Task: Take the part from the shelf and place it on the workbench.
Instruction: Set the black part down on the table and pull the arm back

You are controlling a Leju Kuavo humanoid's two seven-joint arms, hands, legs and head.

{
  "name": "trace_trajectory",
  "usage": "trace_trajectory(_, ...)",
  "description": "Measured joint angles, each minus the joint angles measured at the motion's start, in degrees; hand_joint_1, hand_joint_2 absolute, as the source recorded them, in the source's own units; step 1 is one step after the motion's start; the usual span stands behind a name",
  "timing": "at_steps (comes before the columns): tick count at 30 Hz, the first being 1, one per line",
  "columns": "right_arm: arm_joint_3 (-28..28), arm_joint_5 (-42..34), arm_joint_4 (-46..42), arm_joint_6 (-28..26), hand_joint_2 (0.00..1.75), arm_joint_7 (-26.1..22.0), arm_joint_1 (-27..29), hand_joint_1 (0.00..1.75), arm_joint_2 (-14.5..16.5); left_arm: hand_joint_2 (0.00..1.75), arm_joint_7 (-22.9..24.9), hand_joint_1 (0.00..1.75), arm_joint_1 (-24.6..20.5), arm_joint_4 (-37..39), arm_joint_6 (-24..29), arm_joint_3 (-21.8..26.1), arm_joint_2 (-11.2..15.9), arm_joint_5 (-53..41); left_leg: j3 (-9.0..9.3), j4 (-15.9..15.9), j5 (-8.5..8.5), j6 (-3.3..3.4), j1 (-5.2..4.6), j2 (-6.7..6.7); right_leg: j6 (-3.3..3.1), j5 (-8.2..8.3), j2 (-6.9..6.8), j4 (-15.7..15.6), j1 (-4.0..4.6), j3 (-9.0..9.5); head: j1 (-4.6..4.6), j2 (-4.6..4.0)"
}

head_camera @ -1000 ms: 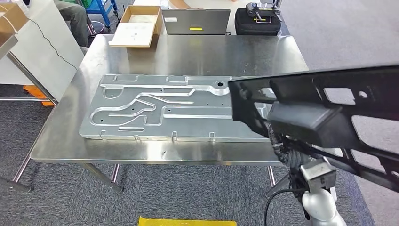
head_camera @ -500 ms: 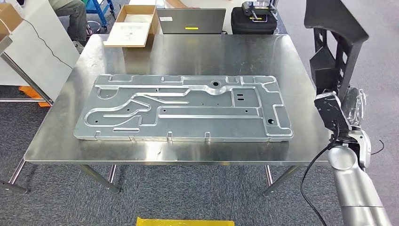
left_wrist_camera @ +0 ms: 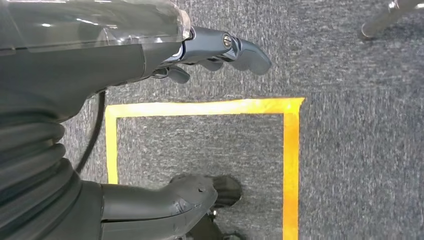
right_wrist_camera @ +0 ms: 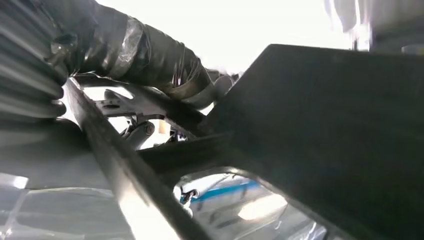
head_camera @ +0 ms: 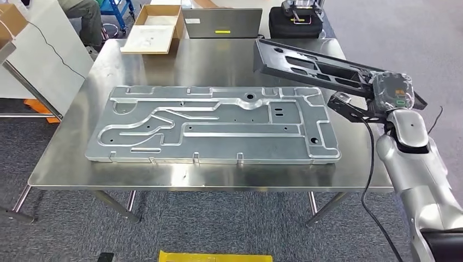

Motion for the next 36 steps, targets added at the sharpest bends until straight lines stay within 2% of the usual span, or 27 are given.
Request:
trace_trajectory(2, 4.1, 3.2, 4.5, 3.4, 1.75, -1.8, -3.4, 1.75, 1.5, 1.75, 0.1, 0.00, -0.1, 0.0, -0.4, -0.4, 0.0, 0.0, -0.03, 0.1, -0.18, -0.71, 0.15, 0.10, -1.12, 0.11, 0.22, 0.0, 0.03, -0.19, -0.01, 0.00)
trace_trajectory(4, 8.3, 4.8, 9.3, 5.8, 1.75, -3.8, -6.8, 1.75, 4.0, 1.75, 0.2, 0.00, -0.4, 0.0, -0.6, -0.7, 0.0, 0.0, -1.19, 2.7, -1.88, -1.25, 0.33, 0.16, -2.19, 0.25, 0.41, -0.2, 0.01, -0.13, -0.01, 0.00)
trace_trajectory(5, 10.0, 5.0, 11.4, 6.1, 1.75, -4.6, -8.2, 1.75, 5.4, 1.75, 0.2, 0.00, -0.5, 0.0, -0.6, -0.8, 0.0, 0.0, -2.67, 5.7, -3.46, -1.41, 0.38, 0.13, -2.60, 0.27, 0.46, -0.2, 0.12, -0.10, -0.01, 0.00)
trace_trajectory(7, 12.7, 5.0, 15.1, 6.0, 1.75, -5.7, -10.2, 1.75, 8.0, 1.75, 0.4, 0.00, -0.6, 0.0, -0.6, -1.0, 0.0, 0.0, -6.76, 13.4, -6.57, -1.49, 0.36, 0.09, -3.09, 0.20, 0.59, -0.2, 0.56, -0.11, -0.01, 0.00)
trace_trajectory(8, 13.9, 4.9, 16.8, 5.7, 1.75, -6.0, -10.8, 1.75, 9.3, 1.75, 0.5, 0.00, -0.5, 0.0, -0.6, -1.1, 0.0, 0.0, -8.40, 16.2, -7.16, -1.39, 0.33, 0.08, -3.25, 0.13, 0.66, -0.2, 0.86, -0.07, -0.01, 0.00)
trace_trajectory(9, 14.9, 4.8, 18.1, 5.4, 1.75, -6.2, -11.3, 1.75, 10.2, 1.75, 0.5, 0.00, -0.4, 0.0, -0.6, -1.2, 0.0, 0.0, -9.16, 17.0, -6.68, -1.17, 0.24, 0.06, -3.38, 0.05, 0.70, -0.1, 1.16, -0.01, -0.01, 0.00)
trace_trajectory(10, 15.9, 4.5, 19.3, 5.1, 1.75, -6.4, -11.7, 1.75, 11.1, 1.75, 0.5, 0.00, -0.3, 0.0, -0.6, -1.2, 0.0, 0.0, -8.87, 15.6, -5.17, -0.79, 0.10, 0.03, -3.52, -0.04, 0.70, -0.1, 1.48, 0.10, -0.01, 0.00)
trace_trajectory(12, 17.1, 3.9, 20.8, 4.5, 1.75, -7.1, -12.6, 1.75, 12.4, 1.75, 0.5, 0.00, -0.2, 0.0, -0.6, -1.4, 0.2, 0.0, -5.83, 8.2, -0.85, 0.42, -0.41, -0.10, -3.70, -0.26, 0.62, -0.1, 1.93, 0.39, 0.00, 0.00)
trace_trajectory(13, 17.6, 3.5, 21.6, 4.3, 1.75, -7.5, -13.1, 1.75, 13.1, 1.75, 0.5, 0.00, -0.2, 0.0, -0.6, -1.4, 0.2, 0.0, -4.21, 4.6, 0.64, 0.96, -0.65, -0.12, -3.69, -0.35, 0.60, 0.0, 2.12, 0.43, 0.00, 0.00)
trace_trajectory(14, 18.0, 3.2, 22.3, 4.1, 1.75, -7.8, -13.5, 1.75, 13.8, 1.75, 0.5, 0.00, -0.2, 0.0, -0.6, -1.5, 0.4, 0.0, -3.08, 2.1, 1.43, 1.34, -0.86, -0.14, -3.59, -0.39, 0.56, -0.1, 2.18, 0.42, 0.00, 0.00)
trace_trajectory(17, 19.1, 2.5, 24.1, 3.9, 1.75, -8.7, -13.8, 1.75, 15.6, 1.75, 0.5, 0.00, -0.1, 0.0, -0.6, -1.5, 0.5, 0.1, -2.18, 0.4, 1.66, 1.65, -1.00, -0.04, -2.87, -0.43, 0.57, -0.2, 2.14, 0.34, 0.00, 0.00)
trace_trajectory(19, 19.4, 2.0, 24.9, 3.9, 1.75, -9.1, -14.0, 1.75, 16.6, 1.75, 0.5, 0.00, -0.2, 0.0, -0.7, -1.7, 0.5, 0.1, -1.67, -0.6, 2.04, 1.87, -0.65, 0.13, -2.27, -1.45, 0.54, 1.0, 2.12, -0.17, 0.02, 0.00)
trace_trajectory(20, 19.6, 1.8, 25.4, 3.9, 1.75, -9.1, -14.2, 1.75, 17.2, 1.75, 0.5, 0.00, -0.3, 0.0, -0.7, -1.8, 0.5, 0.1, -1.42, -1.0, 2.22, 1.99, -0.44, 0.24, -1.96, -2.78, 0.50, 3.3, 2.05, -1.23, 0.02, 0.00)
trace_trajectory(22, 20.0, 1.3, 26.3, 4.0, 1.75, -8.8, -14.1, 1.75, 18.4, 1.75, 0.4, 0.00, -0.5, 0.0, -0.8, -2.0, 0.4, 0.1, -1.33, -1.2, 2.27, 2.15, -0.39, 0.34, -1.41, -6.18, 0.40, 10.5, 1.52, -4.84, 0.02, 0.00)
trace_trajectory(23, 20.1, 1.0, 26.9, 4.1, 1.75, -8.5, -14.0, 1.75, 18.8, 1.75, 0.3, 0.00, -0.5, 0.0, -0.7, -2.1, 0.4, 0.1, -1.32, -1.2, 2.23, 2.18, -0.35, 0.32, -1.13, -7.26, 0.36, 13.9, 1.20, -6.66, 0.02, 0.00)
trace_trajectory(24, 20.2, 0.6, 27.3, 4.2, 1.75, -8.1, -13.9, 1.75, 19.3, 1.75, 0.2, 0.00, -0.5, 0.0, -0.6, -2.1, 0.4, 0.1, -1.31, -1.2, 2.18, 2.15, -0.30, 0.26, -0.87, -7.26, 0.33, 15.6, 0.89, -7.70, 0.02, 0.00)
trace_trajectory(25, 20.2, 0.1, 27.8, 4.3, 1.31, -7.5, -13.7, 1.31, 19.7, 1.75, 0.0, 0.00, -0.5, 0.0, -0.5, -2.1, 0.4, 0.2, -1.28, -1.1, 2.11, 2.06, -0.22, 0.19, -0.64, -6.26, 0.30, 15.2, 0.62, -7.79, 0.02, 0.00)
trace_trajectory(26, 20.2, -0.5, 28.2, 4.5, 0.87, -6.7, -13.7, 0.87, 20.2, 1.75, -0.3, 0.00, -0.4, 0.0, -0.4, -2.2, 0.4, 0.2, -1.23, -1.0, 1.98, 1.87, -0.11, 0.13, -0.47, -4.28, 0.23, 12.5, 0.41, -6.70, 0.02, 0.00)
trace_trajectory(27, 20.2, -1.2, 28.5, 4.9, 0.44, -5.9, -13.8, 0.44, 20.7, 1.75, -0.5, 0.00, -0.4, 0.0, -0.3, -2.3, 0.3, 0.3, -1.18, -0.7, 1.78, 1.58, -0.01, 0.10, -0.38, -2.01, 0.09, 8.5, 0.25, -4.87, 0.02, 0.00)
trace_trajectory(28, 20.2, -1.9, 28.8, 5.7, 0.00, -4.9, -13.9, 0.00, 21.3, 1.75, -0.7, 0.00, -0.4, 0.0, -0.1, -2.4, 0.3, 0.5, -1.24, -0.4, 1.52, 1.19, -0.03, 0.10, -0.39, -0.47, -0.05, 4.7, 0.27, -3.08, 0.02, 0.00)
trace_trajectory(29, 20.2, -2.7, 29.1, 7.1, 0.00, -3.9, -14.0, 0.00, 21.9, 1.75, -1.0, 0.00, -0.5, 0.0, 0.0, -2.4, 0.3, 0.7, -1.29, -0.2, 1.29, 0.79, -0.06, 0.13, -0.58, 0.53, -0.11, 1.8, 0.36, -1.71, 0.01, 0.00)
trace_trajectory(30, 20.2, -3.5, 29.5, 9.0, 0.00, -2.7, -14.1, 0.00, 22.5, 1.75, -1.2, 0.00, -0.5, 0.0, 0.1, -2.5, 0.3, 0.9, -1.32, 0.0, 1.12, 0.39, -0.13, 0.17, -0.88, 0.76, -0.11, 0.3, 0.51, -1.02, 0.01, 0.00)
trace_trajectory(33, 19.9, -6.1, 30.9, 15.6, 0.00, 1.2, -14.3, 0.00, 24.3, 1.75, -1.5, 0.00, -0.5, 0.0, 0.3, -2.5, 0.3, 1.2, -1.18, 0.0, 0.86, -0.62, -0.03, 0.27, -2.12, 0.62, 0.11, -0.1, 0.71, -0.81, 0.01, 0.00)
trace_trajectory(35, 19.2, -7.6, 31.6, 19.2, 0.00, 3.8, -14.9, 0.00, 25.5, 1.75, -1.5, 0.00, -0.4, 0.0, 0.6, -2.5, 0.3, 1.2, -2.14, 2.6, -0.96, -1.20, 0.15, 0.21, -3.01, 0.79, 0.12, -0.5, 0.51, -0.51, 0.00, 0.00)
trace_trajectory(36, 18.8, -8.1, 31.8, 20.1, 0.00, 4.7, -15.1, 0.00, 26.1, 1.75, -1.6, 0.00, -0.3, 0.0, 0.8, -2.5, 0.4, 1.2, -3.47, 5.6, -2.72, -1.43, 0.23, 0.16, -3.34, 0.81, 0.13, -0.6, 0.50, -0.39, 0.01, 0.01)
